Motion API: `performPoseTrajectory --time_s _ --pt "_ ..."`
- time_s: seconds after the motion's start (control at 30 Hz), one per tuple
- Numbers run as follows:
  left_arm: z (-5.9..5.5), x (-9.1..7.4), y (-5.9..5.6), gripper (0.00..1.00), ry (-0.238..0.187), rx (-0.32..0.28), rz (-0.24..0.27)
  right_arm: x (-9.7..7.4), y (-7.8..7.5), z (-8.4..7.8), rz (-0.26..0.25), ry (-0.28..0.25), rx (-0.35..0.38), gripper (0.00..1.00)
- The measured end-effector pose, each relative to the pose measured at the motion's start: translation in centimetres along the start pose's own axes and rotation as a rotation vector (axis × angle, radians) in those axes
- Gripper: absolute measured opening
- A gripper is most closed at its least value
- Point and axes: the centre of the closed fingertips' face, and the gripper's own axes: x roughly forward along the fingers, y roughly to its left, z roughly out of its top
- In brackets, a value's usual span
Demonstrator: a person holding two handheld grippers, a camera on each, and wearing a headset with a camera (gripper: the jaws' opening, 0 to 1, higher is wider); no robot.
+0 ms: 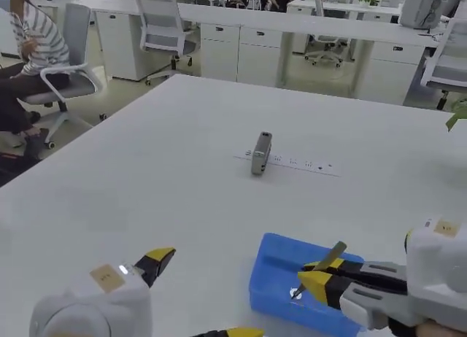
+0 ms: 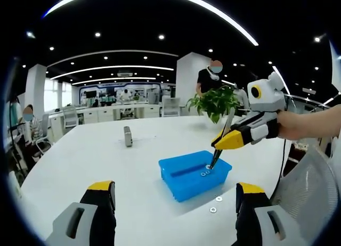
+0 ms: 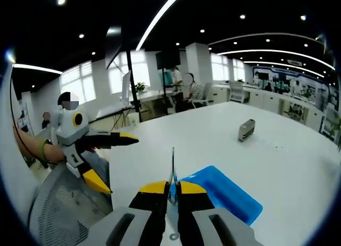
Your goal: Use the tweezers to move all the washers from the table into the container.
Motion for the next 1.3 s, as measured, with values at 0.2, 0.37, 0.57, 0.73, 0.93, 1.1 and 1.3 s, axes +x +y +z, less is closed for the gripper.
performPoseTrajectory --time_s 0.2,0.37,0.57,0.73,0.93,1.1,1.3 --pt "0.0 0.0 0.1 0.96 0.0 -0.001 0.002 0.0 -1.0 1.1 -0.011 -0.019 0.0 0.03" --pt "0.1 0.0 0.2 0.96 -0.007 -0.007 0.005 0.2 -2.0 1.2 -0.019 -0.022 0.017 0.03" --pt "0.1 -0.1 0.3 0.96 -0.008 -0.011 0.01 0.4 -3.3 1.1 -0.029 -0.019 0.05 0.03" --pt "0.0 -0.1 0.3 0.96 -0.005 -0.012 0.008 0.8 -4.1 0.7 -0.038 -0.013 0.079 0.03" --pt "0.1 0.0 0.2 0.96 -0.007 -0.012 0.005 1.4 -4.8 0.1 -0.041 0.006 0.109 0.03" --pt "0.3 -0.1 0.2 0.96 -0.019 -0.016 0.006 1.8 -5.5 -0.7 -0.047 0.031 0.128 0.03" --pt "0.3 -0.1 0.2 0.96 -0.019 -0.019 0.004 2.2 -6.6 -2.1 -0.058 0.076 0.134 0.03"
